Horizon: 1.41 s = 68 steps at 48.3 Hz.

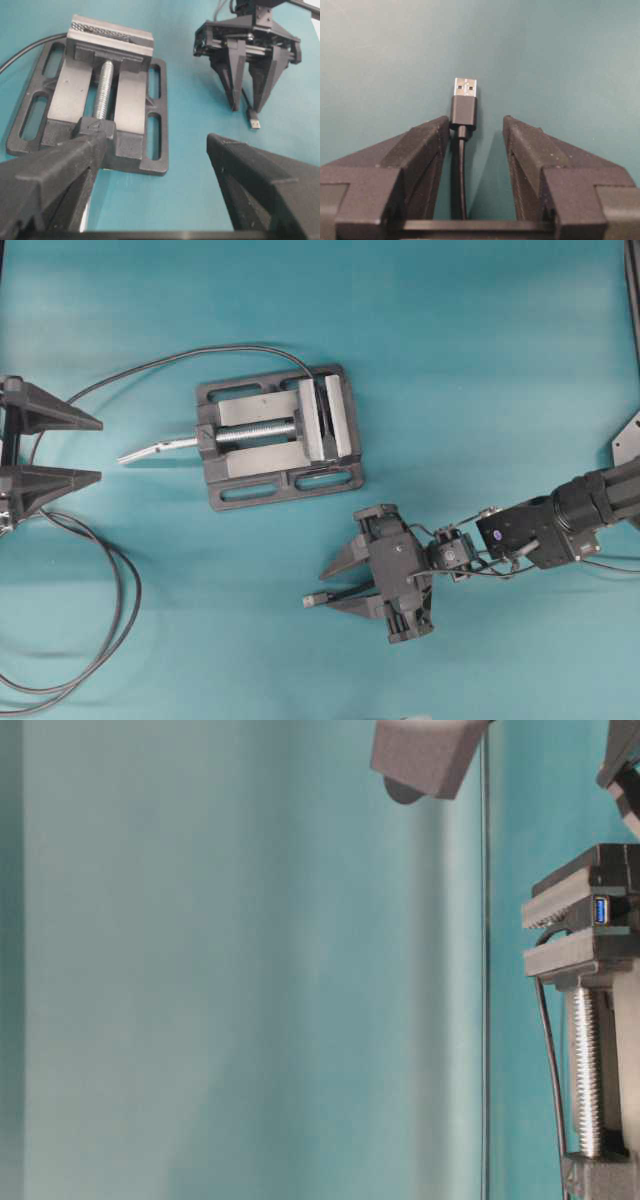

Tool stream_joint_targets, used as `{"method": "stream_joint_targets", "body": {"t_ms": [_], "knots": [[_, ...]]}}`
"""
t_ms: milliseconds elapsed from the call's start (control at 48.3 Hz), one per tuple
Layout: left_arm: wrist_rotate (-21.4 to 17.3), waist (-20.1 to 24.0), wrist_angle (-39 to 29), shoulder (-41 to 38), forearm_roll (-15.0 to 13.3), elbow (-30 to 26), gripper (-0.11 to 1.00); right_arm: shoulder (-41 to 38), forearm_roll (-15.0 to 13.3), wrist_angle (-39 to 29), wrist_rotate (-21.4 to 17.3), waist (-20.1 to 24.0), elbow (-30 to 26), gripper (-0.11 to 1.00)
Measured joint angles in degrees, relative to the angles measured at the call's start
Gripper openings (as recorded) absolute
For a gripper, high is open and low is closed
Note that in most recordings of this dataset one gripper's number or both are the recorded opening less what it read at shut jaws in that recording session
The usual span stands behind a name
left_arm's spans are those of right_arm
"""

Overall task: Insert the USB cable into the fixed female connector.
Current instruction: 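Swing the right gripper with the USB plug toward the vise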

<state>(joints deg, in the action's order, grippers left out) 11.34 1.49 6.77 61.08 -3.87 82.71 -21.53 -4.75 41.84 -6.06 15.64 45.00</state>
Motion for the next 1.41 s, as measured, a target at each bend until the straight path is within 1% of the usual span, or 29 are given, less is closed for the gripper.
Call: {"method": "stream_joint_targets", "body": {"t_ms": [393, 621, 890, 1056, 1201, 1346, 1408], "knots": [[0.0, -0.1, 0.1, 0.0, 0.0, 0.0, 1.0, -1.3, 0.0, -0.1, -0.9, 1.2, -0.8, 0.43], [0.0, 0.0, 0.0, 0.0, -0.1, 0.3, 1.0, -1.5, 0.1, -0.1, -1.0, 1.4, -1.1, 0.31], [0.1, 0.3, 0.0, 1.3, 0.0, 3.3, 1.0, -1.6, 0.1, 0.0, -1.1, 1.9, -1.1, 0.31], [0.1, 1.1, 0.1, 3.9, 0.0, 5.3, 1.0, -1.6, 0.3, 0.1, -1.1, 2.4, -0.9, 0.36], [0.1, 2.3, -0.3, 4.9, 0.0, 7.7, 1.0, -1.6, 0.3, 1.0, -1.1, 2.6, -0.8, 0.37], [0.3, 2.5, -0.4, 5.0, 0.0, 8.1, 1.0, -1.7, 0.3, 1.8, -1.1, 2.9, -0.8, 0.21], [0.4, 2.5, -0.7, 5.0, 0.0, 8.1, 1.0, -1.7, 0.3, 1.8, -1.1, 2.9, -0.8, 0.2]]}}
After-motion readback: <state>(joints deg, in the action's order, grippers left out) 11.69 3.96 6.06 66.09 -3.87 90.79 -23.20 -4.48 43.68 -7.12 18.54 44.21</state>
